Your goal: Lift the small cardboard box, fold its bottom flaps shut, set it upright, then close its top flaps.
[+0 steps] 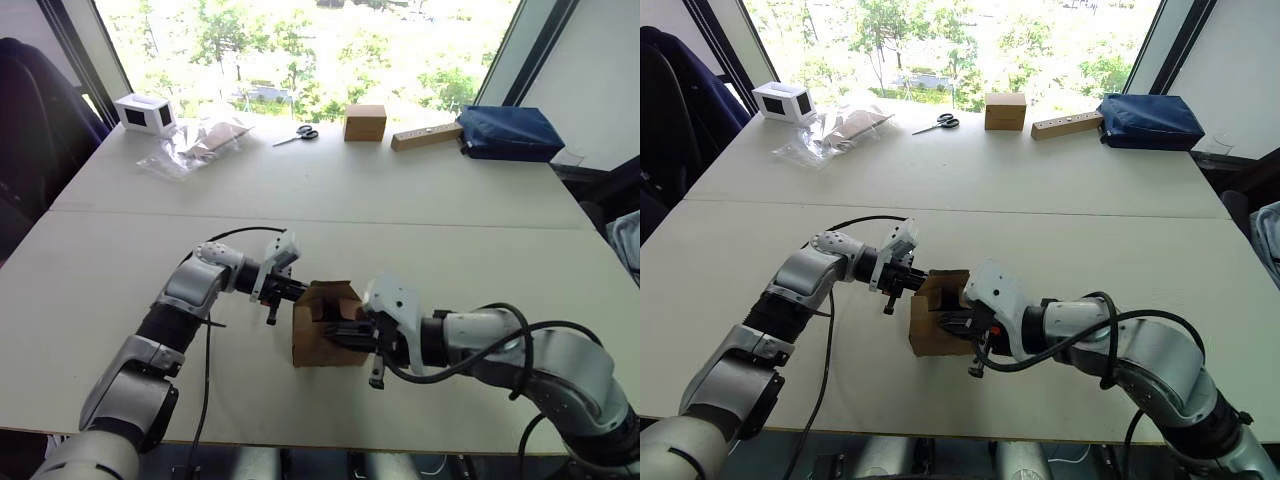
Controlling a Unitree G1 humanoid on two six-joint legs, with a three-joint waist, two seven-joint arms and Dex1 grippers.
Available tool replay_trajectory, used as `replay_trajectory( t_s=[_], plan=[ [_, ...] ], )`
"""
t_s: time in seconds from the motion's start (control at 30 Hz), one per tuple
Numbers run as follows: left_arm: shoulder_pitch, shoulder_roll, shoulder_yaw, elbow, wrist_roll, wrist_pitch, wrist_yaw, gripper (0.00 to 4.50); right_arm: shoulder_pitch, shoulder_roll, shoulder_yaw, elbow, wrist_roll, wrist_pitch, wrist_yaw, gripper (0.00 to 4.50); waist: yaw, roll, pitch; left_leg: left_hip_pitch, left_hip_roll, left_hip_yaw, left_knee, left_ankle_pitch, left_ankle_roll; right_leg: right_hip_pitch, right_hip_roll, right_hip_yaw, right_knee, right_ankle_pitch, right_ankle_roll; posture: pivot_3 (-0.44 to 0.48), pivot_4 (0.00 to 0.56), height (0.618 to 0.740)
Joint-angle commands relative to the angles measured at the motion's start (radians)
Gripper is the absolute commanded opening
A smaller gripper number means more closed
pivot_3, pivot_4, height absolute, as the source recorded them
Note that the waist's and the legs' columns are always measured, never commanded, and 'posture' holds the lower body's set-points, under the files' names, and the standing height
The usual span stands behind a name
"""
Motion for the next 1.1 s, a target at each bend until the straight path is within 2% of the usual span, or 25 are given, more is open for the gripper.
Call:
replay_trajectory(
  t_s=[0.03,0.77,0.97,1.1],
  plan=[
    [0.003,-0.006,0.007,-0.036,-0.004,0.000,0.006,0.07,-0.008,0.015,0.005,0.004,-0.022,-0.012,0.010,0.00,0.001,0.000,0.000,0.000,0.000,0.000,0.000,0.000,0.000,0.000,0.000,0.000,0.000,0.000,0.000,0.000,0.150,0.740],
    [-0.005,-0.018,0.026,0.005,0.007,-0.025,0.042,0.07,0.008,0.055,0.018,0.050,-0.111,-0.028,0.047,0.00,0.000,0.000,0.000,0.000,0.000,0.000,0.000,0.000,0.000,0.000,0.000,0.000,0.000,0.000,0.000,0.000,0.150,0.740],
    [-0.054,-0.010,0.099,0.071,-0.014,-0.019,0.095,0.07,0.009,0.056,0.014,0.055,-0.120,-0.032,0.063,0.00,0.000,0.000,0.000,0.000,0.000,0.000,0.000,0.000,0.000,0.000,0.000,0.000,0.000,0.000,0.000,0.000,0.150,0.740],
    [-0.051,0.035,0.193,0.031,-0.068,0.048,0.124,0.07,0.016,0.059,0.004,0.051,-0.121,-0.035,0.067,0.00,-0.002,0.000,0.000,0.000,0.000,0.000,0.000,0.000,0.000,0.000,0.000,-0.001,0.000,0.000,0.001,0.000,0.150,0.740]
  ],
)
